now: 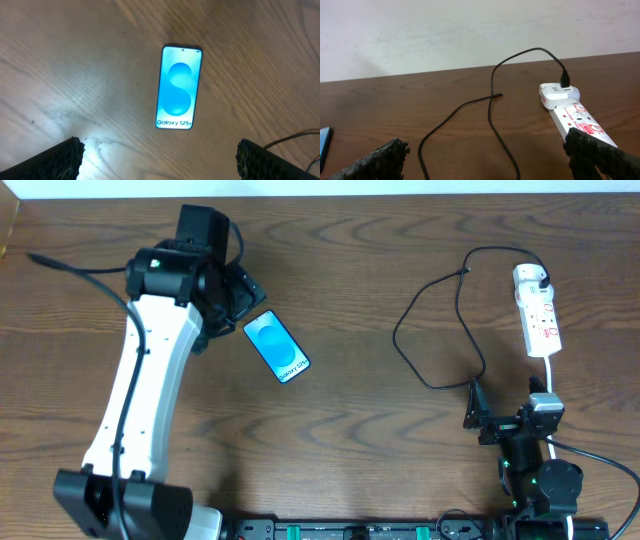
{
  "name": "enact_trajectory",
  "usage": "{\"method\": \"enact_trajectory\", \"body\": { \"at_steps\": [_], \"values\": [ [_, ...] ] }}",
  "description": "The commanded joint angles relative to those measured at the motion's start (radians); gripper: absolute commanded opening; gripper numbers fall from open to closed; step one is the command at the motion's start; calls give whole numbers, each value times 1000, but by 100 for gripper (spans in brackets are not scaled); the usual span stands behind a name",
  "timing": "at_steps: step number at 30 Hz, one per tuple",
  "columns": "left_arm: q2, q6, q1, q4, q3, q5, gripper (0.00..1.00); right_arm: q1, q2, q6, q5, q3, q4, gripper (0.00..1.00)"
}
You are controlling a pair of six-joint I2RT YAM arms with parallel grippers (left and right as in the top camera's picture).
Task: Plug charger to phone and switch on socket
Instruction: 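Lower the left gripper and grasp the phone's bottom edge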
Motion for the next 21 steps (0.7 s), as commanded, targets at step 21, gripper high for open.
{"method": "enact_trajectory", "body": {
  "at_steps": [21],
  "values": [
    [299, 76, -3, 88, -7, 69, 98, -1, -3, -13, 5, -1, -4, 99]
  ]
}}
